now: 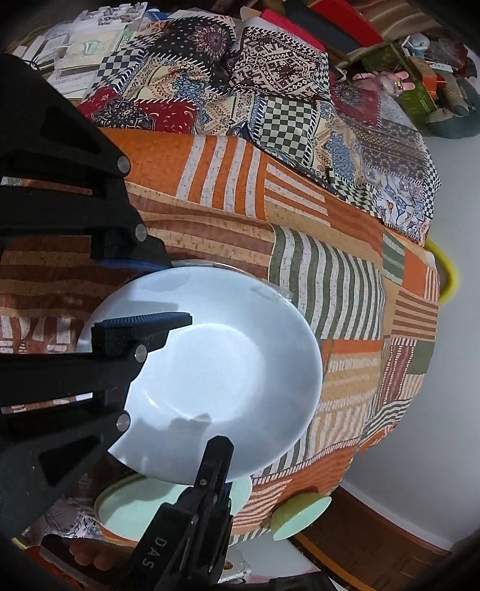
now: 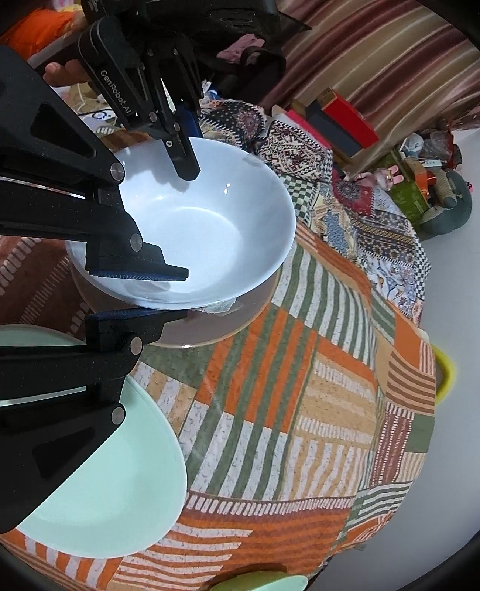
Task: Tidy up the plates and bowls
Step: 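Carry the white spotted bowl with both grippers toward the pink bowl, then lower the white bowl into the pink bowl and open both grippers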
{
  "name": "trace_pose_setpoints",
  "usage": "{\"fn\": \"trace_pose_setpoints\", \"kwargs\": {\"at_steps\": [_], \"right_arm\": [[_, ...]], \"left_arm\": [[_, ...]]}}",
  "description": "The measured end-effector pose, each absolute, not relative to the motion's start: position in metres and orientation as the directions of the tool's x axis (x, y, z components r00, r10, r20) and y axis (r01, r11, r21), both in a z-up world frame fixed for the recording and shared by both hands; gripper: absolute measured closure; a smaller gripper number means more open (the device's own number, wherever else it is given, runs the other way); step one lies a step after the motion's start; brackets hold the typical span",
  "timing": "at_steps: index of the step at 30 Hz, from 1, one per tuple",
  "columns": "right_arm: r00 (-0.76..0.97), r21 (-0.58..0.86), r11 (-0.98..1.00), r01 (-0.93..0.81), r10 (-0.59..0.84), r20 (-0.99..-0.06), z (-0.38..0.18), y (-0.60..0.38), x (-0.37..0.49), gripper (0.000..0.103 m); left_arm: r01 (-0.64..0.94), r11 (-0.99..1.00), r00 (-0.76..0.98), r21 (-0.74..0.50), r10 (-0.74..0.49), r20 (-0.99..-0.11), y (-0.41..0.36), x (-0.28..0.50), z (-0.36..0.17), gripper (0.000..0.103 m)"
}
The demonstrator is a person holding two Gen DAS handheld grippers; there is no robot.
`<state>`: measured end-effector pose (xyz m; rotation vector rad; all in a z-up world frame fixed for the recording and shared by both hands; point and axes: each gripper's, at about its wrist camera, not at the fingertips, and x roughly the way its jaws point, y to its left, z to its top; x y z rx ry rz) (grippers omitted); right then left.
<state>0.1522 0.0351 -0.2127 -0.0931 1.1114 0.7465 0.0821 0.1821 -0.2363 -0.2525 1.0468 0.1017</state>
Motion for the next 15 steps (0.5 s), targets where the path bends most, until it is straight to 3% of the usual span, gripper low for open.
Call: {"fn": "trace_pose_setpoints", "kwargs": {"at_steps": [15], "right_arm": [[0.208,0.271,0.744,-0.611,0.481,-0.851,-0.2177,0.0369,0.157,0.089]], "left_arm": [[-0.198,0.969,0.478,-0.146,-0.034,-0.878,0.181,0.0893,-0.2428,0.084]]}}
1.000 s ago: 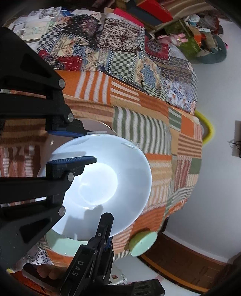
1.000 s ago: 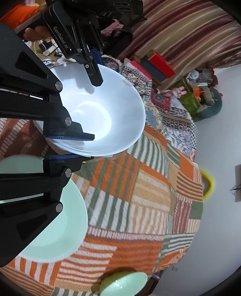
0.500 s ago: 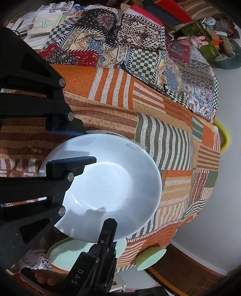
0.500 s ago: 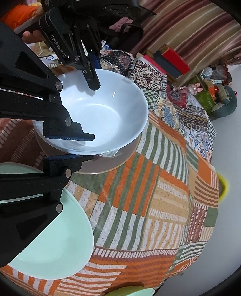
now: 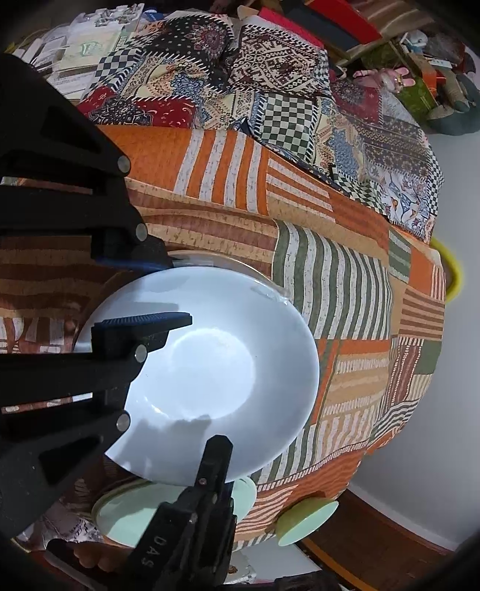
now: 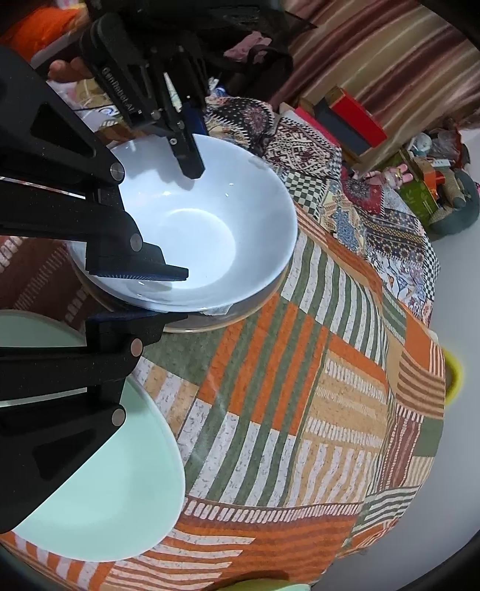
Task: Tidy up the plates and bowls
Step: 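Lower the white bowl into the pink bowl and open both grippers, then grasp the mint green bowl rim with the right gripper while the left gripper grips it too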
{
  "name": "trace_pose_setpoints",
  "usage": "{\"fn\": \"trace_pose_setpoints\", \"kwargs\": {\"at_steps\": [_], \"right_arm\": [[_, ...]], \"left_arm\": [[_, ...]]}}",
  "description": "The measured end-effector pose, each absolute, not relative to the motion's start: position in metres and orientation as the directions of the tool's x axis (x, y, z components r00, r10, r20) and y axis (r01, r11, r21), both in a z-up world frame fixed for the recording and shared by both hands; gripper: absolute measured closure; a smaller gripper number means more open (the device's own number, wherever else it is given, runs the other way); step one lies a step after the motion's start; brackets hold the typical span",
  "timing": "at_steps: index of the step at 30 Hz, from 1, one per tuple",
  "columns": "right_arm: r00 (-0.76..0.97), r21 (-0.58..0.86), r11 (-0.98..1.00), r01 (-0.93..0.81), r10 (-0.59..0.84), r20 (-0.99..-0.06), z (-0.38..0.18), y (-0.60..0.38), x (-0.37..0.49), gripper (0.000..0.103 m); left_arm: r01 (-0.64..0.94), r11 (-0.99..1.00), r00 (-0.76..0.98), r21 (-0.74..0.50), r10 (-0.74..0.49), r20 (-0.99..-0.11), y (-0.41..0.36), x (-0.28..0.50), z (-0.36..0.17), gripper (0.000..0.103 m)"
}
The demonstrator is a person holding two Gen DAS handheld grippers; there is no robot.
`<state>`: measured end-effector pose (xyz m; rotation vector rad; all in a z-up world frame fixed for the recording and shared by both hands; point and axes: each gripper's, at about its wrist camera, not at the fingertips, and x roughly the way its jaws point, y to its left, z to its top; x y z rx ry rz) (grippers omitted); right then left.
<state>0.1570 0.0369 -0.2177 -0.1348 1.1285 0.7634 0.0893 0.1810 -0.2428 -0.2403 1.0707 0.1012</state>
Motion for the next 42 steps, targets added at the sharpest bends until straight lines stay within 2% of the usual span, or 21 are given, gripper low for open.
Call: {"fn": "trace_pose_setpoints", "kwargs": {"at_steps": [4,7,13,17,21,23,25,27,33,42], "right_arm": [[0.227,0.238,0.739,-0.63,0.469,-0.854,-0.215,0.038,0.155,0.089],[0.266,0.189,0.74,-0.646,0.45,-0.853,-0.21,0.039,0.154,0.088],[0.32,0.147,0.754,-0.64,0.436,-0.841,-0.2,0.031,0.157,0.085],[0.366,0.172,0.772,-0.612,0.469,-0.804,-0.182,0.007,0.162,0.066],[0.424,0.179,0.8,-0.573,0.476,-0.77,-0.161,-0.028,0.17,0.064],[0.453,0.191,0.815,-0.547,0.48,-0.752,-0.151,-0.048,0.174,0.059],[0.488,0.195,0.833,-0.517,0.475,-0.732,-0.142,-0.072,0.179,0.056],[0.531,0.189,0.856,-0.482,0.456,-0.714,-0.132,-0.098,0.184,0.053],[0.646,0.119,0.926,-0.359,0.339,-0.684,-0.115,-0.171,0.206,0.048],[0.673,0.109,0.977,-0.181,0.204,-0.711,-0.121,-0.258,0.252,0.047]], "left_arm": [[-0.21,0.969,0.477,-0.127,-0.012,-0.879,0.182,0.086,-0.239,0.084],[-0.217,0.974,0.501,-0.056,0.062,-0.863,0.18,0.082,-0.23,0.084],[-0.216,0.975,0.508,-0.06,0.06,-0.859,0.18,0.081,-0.222,0.084],[-0.197,0.977,0.533,-0.076,0.042,-0.845,0.173,0.081,-0.208,0.081],[-0.175,0.981,0.581,-0.088,0.031,-0.813,0.159,0.083,-0.186,0.06],[-0.158,0.983,0.609,-0.096,0.021,-0.793,0.15,0.086,-0.172,0.056],[-0.141,0.985,0.638,-0.105,0.009,-0.77,0.139,0.091,-0.156,0.045],[-0.128,0.985,0.661,-0.113,0.0,-0.75,0.13,0.096,-0.144,0.039],[-0.058,0.99,0.705,-0.126,-0.049,-0.708,0.089,0.127,-0.111,0.02],[0.052,0.994,0.706,-0.099,-0.106,-0.701,0.017,0.19,-0.099,0.015]]}}
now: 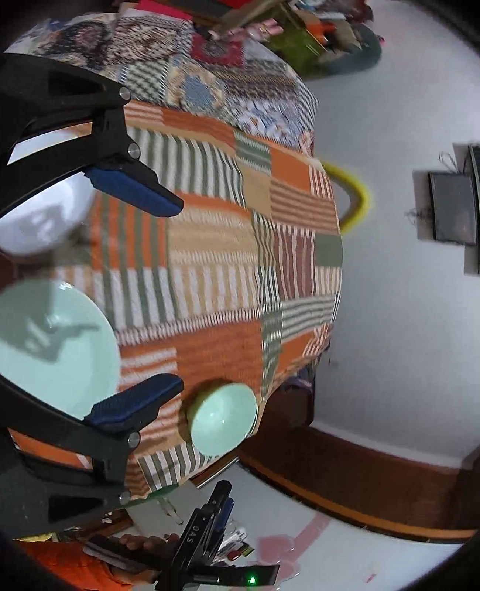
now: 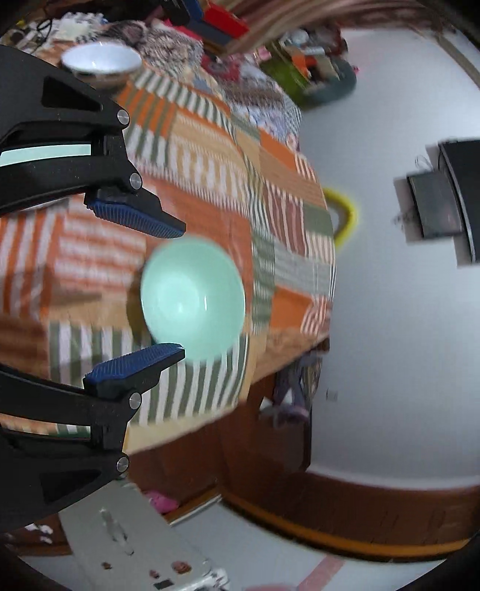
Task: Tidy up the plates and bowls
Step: 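Grasp the mint green bowl rim with the right gripper while the left gripper grips it too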
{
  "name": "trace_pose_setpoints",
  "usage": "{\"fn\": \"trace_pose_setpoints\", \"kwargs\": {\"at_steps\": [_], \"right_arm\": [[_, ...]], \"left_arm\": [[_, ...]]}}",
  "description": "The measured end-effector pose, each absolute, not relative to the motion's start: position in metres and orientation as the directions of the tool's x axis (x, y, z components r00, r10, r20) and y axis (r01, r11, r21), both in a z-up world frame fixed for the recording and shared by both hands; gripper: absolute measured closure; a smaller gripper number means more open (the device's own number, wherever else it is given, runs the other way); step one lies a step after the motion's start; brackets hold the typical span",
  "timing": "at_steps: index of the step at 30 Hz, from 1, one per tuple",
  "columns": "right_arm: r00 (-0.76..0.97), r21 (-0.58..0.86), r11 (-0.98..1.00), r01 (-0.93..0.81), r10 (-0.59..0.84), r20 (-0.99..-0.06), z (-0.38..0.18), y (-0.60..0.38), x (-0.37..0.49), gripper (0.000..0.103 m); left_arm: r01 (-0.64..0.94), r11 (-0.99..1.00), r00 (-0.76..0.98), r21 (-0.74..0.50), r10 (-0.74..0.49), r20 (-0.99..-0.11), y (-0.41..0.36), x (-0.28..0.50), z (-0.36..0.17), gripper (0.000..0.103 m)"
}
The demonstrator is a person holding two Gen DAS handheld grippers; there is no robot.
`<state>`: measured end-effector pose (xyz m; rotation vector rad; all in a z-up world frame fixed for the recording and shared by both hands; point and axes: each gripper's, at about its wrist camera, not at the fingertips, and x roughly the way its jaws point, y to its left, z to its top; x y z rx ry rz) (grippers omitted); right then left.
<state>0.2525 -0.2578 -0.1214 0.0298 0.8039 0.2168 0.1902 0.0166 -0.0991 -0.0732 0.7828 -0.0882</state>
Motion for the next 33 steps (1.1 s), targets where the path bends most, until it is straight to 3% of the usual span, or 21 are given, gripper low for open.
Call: {"fn": "trace_pose_setpoints", "kwargs": {"at_steps": [13,21,26,33], "right_arm": [[0.565,0.189,0.976,-0.106,0.216,-0.797,-0.186,-0.291,0.328,0.048],[0.473,0.247,0.958,-0.143,0.286,-0.833,-0.216,-0.289,0.355,0.091],[0.465,0.232,0.951,-0.203,0.302,-0.832,-0.215,-0.283,0.345,0.094],[0.437,0.257,0.928,-0.27,0.356,-0.826,-0.214,-0.274,0.317,0.091]], "left_arm": [[0.184,0.98,0.587,-0.081,-0.175,-0.79,-0.067,0.286,-0.158,0.015],[0.221,0.97,0.522,-0.096,-0.201,-0.829,-0.088,0.324,-0.191,0.015],[0.242,0.963,0.482,-0.115,-0.222,-0.847,-0.1,0.338,-0.207,0.016],[0.238,0.958,0.399,-0.161,-0.248,-0.883,-0.112,0.351,-0.236,0.033]]}}
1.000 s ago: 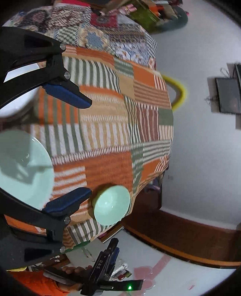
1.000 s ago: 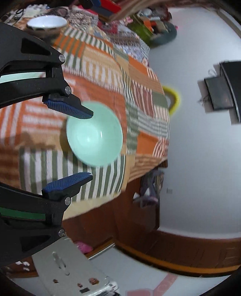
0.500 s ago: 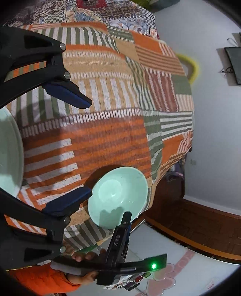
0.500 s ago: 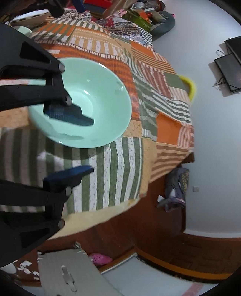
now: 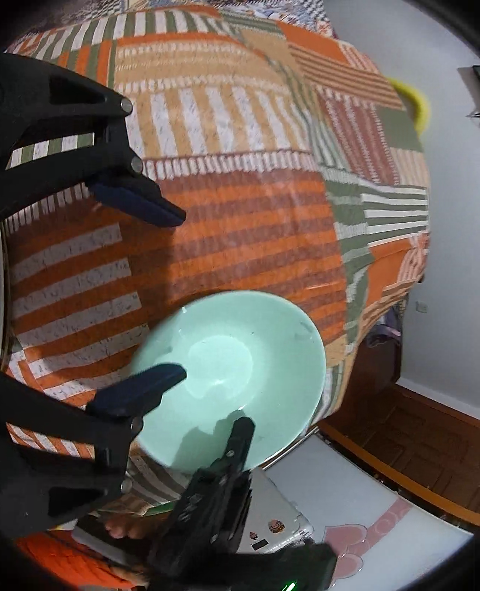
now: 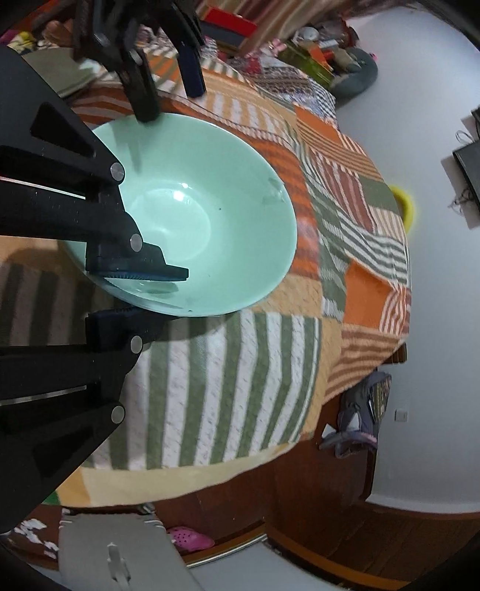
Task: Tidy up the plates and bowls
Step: 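Grasp the mint green bowl rim with the right gripper while the left gripper grips it too, then lift the mint green bowl and carry it toward the white bowl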
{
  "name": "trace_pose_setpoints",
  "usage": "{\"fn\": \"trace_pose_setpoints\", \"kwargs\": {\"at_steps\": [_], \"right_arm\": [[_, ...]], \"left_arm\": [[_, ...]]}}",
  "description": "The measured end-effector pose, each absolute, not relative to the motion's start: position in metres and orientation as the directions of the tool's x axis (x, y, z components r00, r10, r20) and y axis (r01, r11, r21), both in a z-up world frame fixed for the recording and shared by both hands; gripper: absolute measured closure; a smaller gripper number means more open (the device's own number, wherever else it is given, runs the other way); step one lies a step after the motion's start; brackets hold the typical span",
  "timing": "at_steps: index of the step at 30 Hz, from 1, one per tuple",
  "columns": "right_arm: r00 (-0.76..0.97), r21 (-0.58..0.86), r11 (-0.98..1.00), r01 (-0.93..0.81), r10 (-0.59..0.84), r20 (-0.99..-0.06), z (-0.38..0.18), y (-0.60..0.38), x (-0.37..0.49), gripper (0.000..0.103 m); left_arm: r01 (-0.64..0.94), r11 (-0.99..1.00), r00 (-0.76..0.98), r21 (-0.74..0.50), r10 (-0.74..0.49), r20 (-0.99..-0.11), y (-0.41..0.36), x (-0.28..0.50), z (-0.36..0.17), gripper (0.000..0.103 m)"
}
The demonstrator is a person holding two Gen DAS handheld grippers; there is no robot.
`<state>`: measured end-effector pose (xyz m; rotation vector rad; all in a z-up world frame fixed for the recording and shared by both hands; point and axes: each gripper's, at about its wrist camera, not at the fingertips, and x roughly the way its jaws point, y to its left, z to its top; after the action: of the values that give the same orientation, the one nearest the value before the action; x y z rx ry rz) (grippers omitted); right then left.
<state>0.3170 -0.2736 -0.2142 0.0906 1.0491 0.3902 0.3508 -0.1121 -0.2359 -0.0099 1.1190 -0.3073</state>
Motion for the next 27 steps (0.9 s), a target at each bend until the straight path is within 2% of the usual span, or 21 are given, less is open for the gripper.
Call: {"fn": "trace_pose_setpoints", "kwargs": {"at_steps": [2,5,7,15,27], "right_arm": [[0.427,0.276,0.918,-0.284,0.379,-0.821,-0.215,-0.271,0.31,0.091],[0.412,0.306,0.906,-0.292,0.408,-0.815,-0.217,-0.267,0.302,0.092],[0.408,0.319,0.902,-0.289,0.418,-0.812,-0.217,-0.266,0.299,0.092],[0.438,0.302,0.912,-0.276,0.399,-0.805,-0.206,-0.258,0.291,0.092],[0.475,0.336,0.886,-0.321,0.457,-0.752,-0.17,-0.227,0.267,0.092]], "left_arm": [[0.238,0.956,0.378,-0.17,-0.252,-0.891,-0.114,0.353,-0.242,0.041],[0.251,0.95,0.34,-0.185,-0.265,-0.902,-0.116,0.352,-0.253,0.061],[0.267,0.945,0.319,-0.187,-0.27,-0.909,-0.119,0.349,-0.258,0.081],[0.265,0.946,0.339,-0.186,-0.272,-0.9,-0.113,0.333,-0.254,0.084],[0.23,0.954,0.46,-0.191,-0.28,-0.843,-0.076,0.284,-0.194,0.084]]}}
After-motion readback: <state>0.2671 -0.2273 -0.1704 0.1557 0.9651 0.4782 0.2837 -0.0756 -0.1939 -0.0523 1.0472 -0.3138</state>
